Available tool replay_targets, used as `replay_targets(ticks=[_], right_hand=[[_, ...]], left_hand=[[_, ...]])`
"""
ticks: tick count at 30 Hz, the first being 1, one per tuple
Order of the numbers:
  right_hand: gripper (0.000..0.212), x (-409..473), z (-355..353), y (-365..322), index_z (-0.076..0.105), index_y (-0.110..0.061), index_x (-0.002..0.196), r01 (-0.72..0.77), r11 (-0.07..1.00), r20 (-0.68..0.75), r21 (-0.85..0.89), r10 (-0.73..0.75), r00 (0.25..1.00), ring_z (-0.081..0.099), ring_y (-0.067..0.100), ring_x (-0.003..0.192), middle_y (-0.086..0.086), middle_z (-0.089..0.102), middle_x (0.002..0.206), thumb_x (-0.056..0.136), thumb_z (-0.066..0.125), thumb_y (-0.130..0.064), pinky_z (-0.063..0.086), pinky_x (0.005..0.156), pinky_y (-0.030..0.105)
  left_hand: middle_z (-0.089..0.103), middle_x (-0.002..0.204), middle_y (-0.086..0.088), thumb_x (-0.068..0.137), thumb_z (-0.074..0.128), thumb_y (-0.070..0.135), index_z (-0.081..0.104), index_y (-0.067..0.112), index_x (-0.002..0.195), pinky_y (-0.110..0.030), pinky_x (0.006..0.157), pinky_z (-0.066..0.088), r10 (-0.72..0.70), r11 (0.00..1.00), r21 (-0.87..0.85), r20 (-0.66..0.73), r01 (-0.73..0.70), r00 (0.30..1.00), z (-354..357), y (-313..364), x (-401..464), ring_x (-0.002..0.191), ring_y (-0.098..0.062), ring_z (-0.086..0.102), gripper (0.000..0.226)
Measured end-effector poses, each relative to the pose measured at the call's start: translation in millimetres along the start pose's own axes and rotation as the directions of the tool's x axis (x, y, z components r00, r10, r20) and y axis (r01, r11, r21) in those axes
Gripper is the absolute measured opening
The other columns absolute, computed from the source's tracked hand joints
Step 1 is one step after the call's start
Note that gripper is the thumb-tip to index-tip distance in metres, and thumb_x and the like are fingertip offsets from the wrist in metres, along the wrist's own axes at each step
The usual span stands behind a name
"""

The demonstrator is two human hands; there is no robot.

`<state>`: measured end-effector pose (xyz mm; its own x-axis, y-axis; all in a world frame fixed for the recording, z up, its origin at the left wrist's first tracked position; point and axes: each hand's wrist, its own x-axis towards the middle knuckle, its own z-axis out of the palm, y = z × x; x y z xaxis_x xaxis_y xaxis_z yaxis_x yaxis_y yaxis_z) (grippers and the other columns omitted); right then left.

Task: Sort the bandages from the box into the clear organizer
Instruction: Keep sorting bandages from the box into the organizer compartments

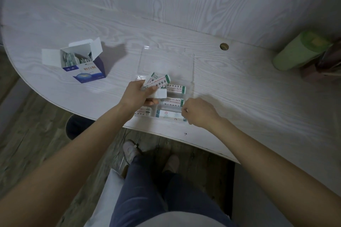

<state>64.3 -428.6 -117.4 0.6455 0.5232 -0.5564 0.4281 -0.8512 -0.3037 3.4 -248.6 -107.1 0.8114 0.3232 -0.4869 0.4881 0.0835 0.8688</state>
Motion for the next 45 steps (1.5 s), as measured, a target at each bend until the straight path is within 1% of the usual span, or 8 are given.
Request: replay_targets(ticks=[5, 13, 16, 22, 25, 28, 34, 45], right_hand=[[0.02, 2, 4, -7, 0.048, -0.009, 0.074, -0.12, 0.968, 0.22, 0.22, 0.07, 0.973, 0.047, 0.01, 0.043, 0.001, 0.062, 0.06, 0.094, 0.043, -0.011, 0.042, 0.051, 0.023], [0.015, 2, 2, -7, 0.053, -0.005, 0.083, -0.176, 0.92, 0.223, 0.349, 0.101, 0.97, 0.045, 0.01, 0.039, 0.005, 0.063, 0.061, 0.093, 0.042, -0.009, 0.036, 0.043, 0.02], [0.019, -3, -2, -4, 0.046, -0.009, 0.074, -0.217, 0.87, 0.241, 0.443, 0.118, 0.963, 0.04, 0.009, 0.033, 0.007, 0.062, 0.06, 0.092, 0.041, -0.005, 0.031, 0.04, 0.019], [0.023, -4, -2, -8, 0.043, -0.011, 0.07, -0.267, 0.815, 0.276, 0.515, 0.138, 0.951, 0.038, 0.011, 0.036, 0.008, 0.06, 0.058, 0.09, 0.039, 0.0, 0.028, 0.039, 0.019], [0.021, -7, -5, -6, 0.044, -0.01, 0.073, -0.284, 0.786, 0.283, 0.549, 0.146, 0.948, 0.037, 0.012, 0.038, 0.008, 0.06, 0.059, 0.09, 0.036, 0.0, 0.027, 0.041, 0.02], [0.014, -9, -8, -4, 0.054, -0.007, 0.088, -0.323, 0.71, 0.296, 0.625, 0.168, 0.94, 0.038, 0.011, 0.037, 0.007, 0.062, 0.059, 0.091, 0.04, -0.005, 0.028, 0.042, 0.017], [0.029, -9, -7, -8, 0.053, -0.007, 0.12, -0.431, 0.45, 0.43, 0.782, 0.111, 0.896, 0.035, 0.006, 0.033, 0.007, 0.066, 0.057, 0.092, 0.045, -0.008, 0.028, 0.035, 0.014], [0.034, -13, 2, -12, 0.051, -0.006, 0.126, -0.428, 0.297, 0.409, 0.853, 0.127, 0.904, 0.04, 0.006, 0.035, 0.008, 0.065, 0.062, 0.093, 0.044, -0.007, 0.031, 0.035, 0.013]], left_hand=[[0.065, 0.074, -0.01, 0.094, 0.056, 0.009, 0.06, 0.006, 0.109, -0.017, 0.05, 0.052, 0.003, 1.0, 0.007, 0.02, -0.003, 1.0, 4, 0, 1, 0.05, -0.01, 0.062, 0.016], [0.066, 0.08, -0.01, 0.094, 0.056, 0.01, 0.059, 0.005, 0.108, -0.018, 0.051, 0.053, 0.016, 0.999, 0.032, 0.035, -0.017, 0.999, 3, -2, 0, 0.051, -0.01, 0.064, 0.015], [0.065, 0.079, -0.009, 0.095, 0.055, 0.011, 0.059, 0.003, 0.106, -0.018, 0.053, 0.055, 0.015, 0.997, 0.078, 0.067, -0.02, 0.998, 3, -4, -1, 0.051, -0.009, 0.064, 0.014], [0.064, 0.073, -0.013, 0.098, 0.049, 0.013, 0.058, 0.009, 0.09, -0.016, 0.045, 0.047, 0.015, 0.92, 0.377, 0.233, -0.105, 0.972, 5, -13, -1, 0.044, -0.004, 0.058, 0.012], [0.065, 0.077, -0.02, 0.099, 0.046, 0.016, 0.057, 0.006, 0.095, -0.017, 0.047, 0.044, 0.002, 0.845, 0.512, 0.287, -0.155, 0.958, 7, -23, 3, 0.044, -0.004, 0.057, 0.016], [0.061, 0.066, -0.006, 0.101, 0.043, 0.019, 0.055, 0.008, 0.094, -0.015, 0.048, 0.039, -0.023, 0.772, 0.611, 0.307, -0.178, 0.951, 10, -28, 4, 0.044, -0.002, 0.054, 0.017], [0.054, 0.062, 0.001, 0.101, 0.041, 0.017, 0.05, 0.016, 0.086, -0.009, 0.044, 0.034, -0.023, 0.699, 0.677, 0.342, -0.229, 0.94, 11, -27, 2, 0.049, -0.008, 0.052, 0.018], [0.052, 0.064, 0.001, 0.101, 0.041, 0.015, 0.048, 0.019, 0.078, -0.01, 0.046, 0.036, 0.032, 0.693, 0.668, 0.345, -0.27, 0.938, 10, -25, 1, 0.049, -0.011, 0.051, 0.024]])
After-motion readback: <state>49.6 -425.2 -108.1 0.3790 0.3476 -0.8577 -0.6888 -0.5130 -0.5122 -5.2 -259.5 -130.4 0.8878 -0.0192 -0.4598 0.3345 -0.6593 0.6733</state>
